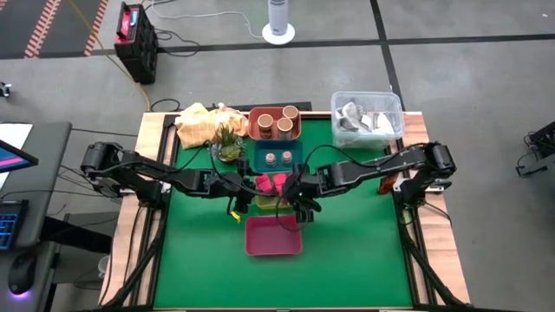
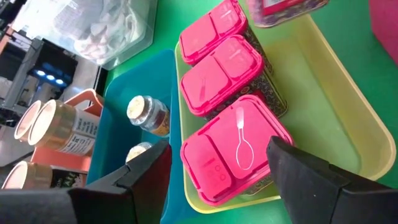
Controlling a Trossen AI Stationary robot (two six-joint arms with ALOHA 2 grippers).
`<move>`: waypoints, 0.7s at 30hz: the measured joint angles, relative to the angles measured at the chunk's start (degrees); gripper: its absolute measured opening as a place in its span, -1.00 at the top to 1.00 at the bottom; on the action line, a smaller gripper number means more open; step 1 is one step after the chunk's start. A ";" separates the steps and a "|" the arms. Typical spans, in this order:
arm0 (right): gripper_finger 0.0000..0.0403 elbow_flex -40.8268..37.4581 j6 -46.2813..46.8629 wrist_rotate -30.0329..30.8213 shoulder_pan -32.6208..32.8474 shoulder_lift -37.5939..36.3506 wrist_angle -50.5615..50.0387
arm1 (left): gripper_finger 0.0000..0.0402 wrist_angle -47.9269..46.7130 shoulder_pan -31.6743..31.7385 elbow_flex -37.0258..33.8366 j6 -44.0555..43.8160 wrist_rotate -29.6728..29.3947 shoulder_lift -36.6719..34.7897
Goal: Sort spices by type
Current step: Put the red spice can into the yellow bin
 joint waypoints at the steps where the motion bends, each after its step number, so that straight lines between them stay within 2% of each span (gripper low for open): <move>1: -0.15 0.00 0.13 -0.01 -0.02 -0.04 0.64 | -0.28 0.00 0.00 0.00 -0.04 -0.02 0.00; 9: -0.14 -3.06 2.05 -4.24 -1.56 -0.09 4.40 | -0.28 -0.11 -0.02 0.00 -0.88 -0.02 0.00; 18: -0.14 -6.87 1.97 -4.67 -4.15 -0.19 7.36 | -0.28 -0.18 -0.02 0.00 -0.51 0.03 0.00; 21: -0.14 -6.88 -0.38 -2.78 -4.52 -0.22 7.35 | -0.28 -0.41 -0.02 0.00 -0.28 1.12 0.00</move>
